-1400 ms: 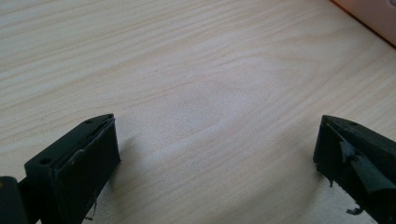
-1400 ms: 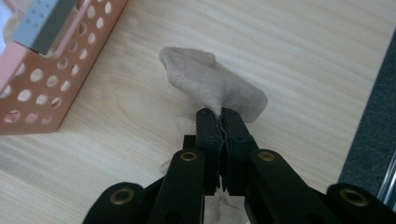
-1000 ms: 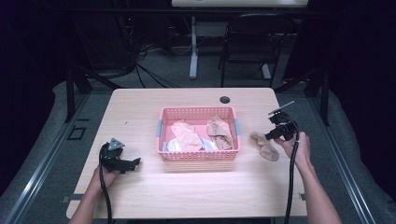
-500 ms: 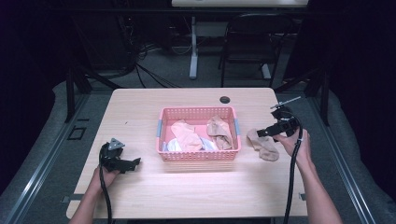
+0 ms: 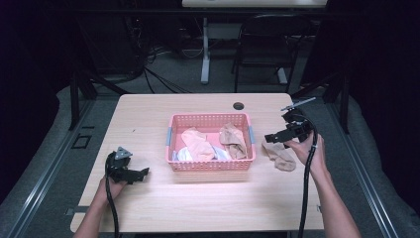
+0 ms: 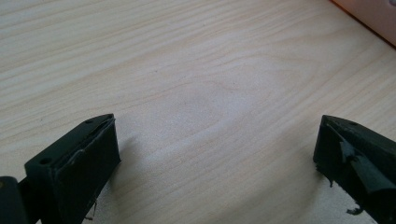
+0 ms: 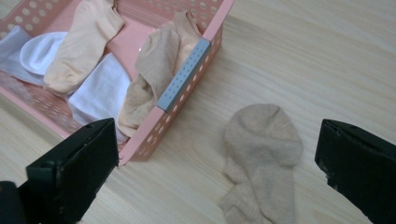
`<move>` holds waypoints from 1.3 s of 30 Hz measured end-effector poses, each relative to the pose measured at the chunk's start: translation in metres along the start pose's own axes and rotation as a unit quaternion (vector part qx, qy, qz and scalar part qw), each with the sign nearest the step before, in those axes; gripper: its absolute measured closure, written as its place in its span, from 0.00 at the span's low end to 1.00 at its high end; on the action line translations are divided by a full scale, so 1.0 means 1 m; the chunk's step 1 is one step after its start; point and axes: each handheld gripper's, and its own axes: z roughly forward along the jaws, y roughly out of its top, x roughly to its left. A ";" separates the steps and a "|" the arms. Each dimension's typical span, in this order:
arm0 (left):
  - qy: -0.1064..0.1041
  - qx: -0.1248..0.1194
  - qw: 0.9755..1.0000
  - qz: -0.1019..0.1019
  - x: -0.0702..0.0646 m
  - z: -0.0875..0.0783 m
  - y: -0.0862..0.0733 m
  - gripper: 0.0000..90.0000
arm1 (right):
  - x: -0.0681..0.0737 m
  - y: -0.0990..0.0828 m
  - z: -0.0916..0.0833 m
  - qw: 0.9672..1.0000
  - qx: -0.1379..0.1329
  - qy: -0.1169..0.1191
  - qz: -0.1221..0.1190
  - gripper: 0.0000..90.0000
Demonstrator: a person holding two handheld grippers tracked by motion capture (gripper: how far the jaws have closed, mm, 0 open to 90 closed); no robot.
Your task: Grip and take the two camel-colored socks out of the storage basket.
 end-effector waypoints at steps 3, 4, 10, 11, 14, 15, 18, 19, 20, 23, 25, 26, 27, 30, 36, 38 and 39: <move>0.000 0.000 1.000 0.000 0.000 0.000 0.000 0.00 | 0.005 0.003 -0.002 1.000 -0.007 -0.002 -0.007 0.00; 0.000 0.000 1.000 0.000 0.000 0.000 0.000 0.00 | 0.007 0.004 -0.003 1.000 -0.007 0.001 -0.012 0.00; 0.000 0.000 1.000 0.000 0.000 0.000 0.000 0.00 | 0.019 0.015 -0.013 0.999 -0.036 0.015 -0.019 0.00; 0.000 0.000 1.000 0.000 0.000 0.000 0.000 0.00 | 0.022 0.017 -0.014 0.999 -0.039 0.013 -0.023 0.00; 0.000 0.000 1.000 0.000 0.000 0.000 0.000 0.00 | 0.030 0.022 -0.014 0.998 -0.042 0.015 -0.032 0.00; 0.000 0.000 1.000 0.000 0.000 0.000 0.000 0.00 | 0.033 0.024 -0.013 0.998 -0.043 0.018 -0.034 0.00; 0.000 0.000 1.000 0.000 0.000 0.000 0.000 0.00 | 0.043 0.030 -0.010 0.998 -0.038 0.033 -0.048 0.00; 0.000 0.000 1.000 0.000 0.000 0.000 0.000 0.00 | 0.047 0.032 -0.008 0.997 -0.036 0.035 -0.053 0.00; 0.000 0.000 1.000 0.000 0.000 0.000 0.000 0.00 | 0.050 0.034 -0.006 0.997 -0.033 0.035 -0.058 0.00; 0.000 0.000 1.000 0.001 0.000 0.000 0.000 0.00 | 0.058 0.041 -0.003 0.996 -0.033 0.040 -0.068 0.00; 0.000 0.000 1.000 0.001 0.000 0.000 0.000 0.00 | 0.063 0.046 -0.001 0.996 -0.036 0.043 -0.071 0.00; 0.000 0.000 1.000 0.001 0.000 0.000 0.000 0.00 | 0.067 0.048 0.001 0.996 -0.032 0.044 -0.075 0.00; 0.000 0.000 1.000 0.001 0.000 0.000 0.000 0.00 | 0.070 0.050 0.002 0.995 -0.029 0.046 -0.081 0.00; 0.000 0.000 1.000 0.001 0.000 0.000 0.000 0.00 | 0.078 0.053 0.007 0.994 -0.025 0.048 -0.091 0.00; -0.001 0.000 1.000 0.001 0.000 0.000 0.000 0.00 | 0.087 0.055 0.021 0.993 -0.023 0.065 -0.095 0.00; -0.001 0.000 1.000 0.001 0.000 0.000 0.000 0.00 | 0.088 0.056 0.026 0.992 -0.019 0.069 -0.100 0.00; -0.001 0.000 1.000 0.001 0.000 0.000 0.000 0.00 | 0.089 0.056 0.030 0.993 -0.018 0.068 -0.097 0.01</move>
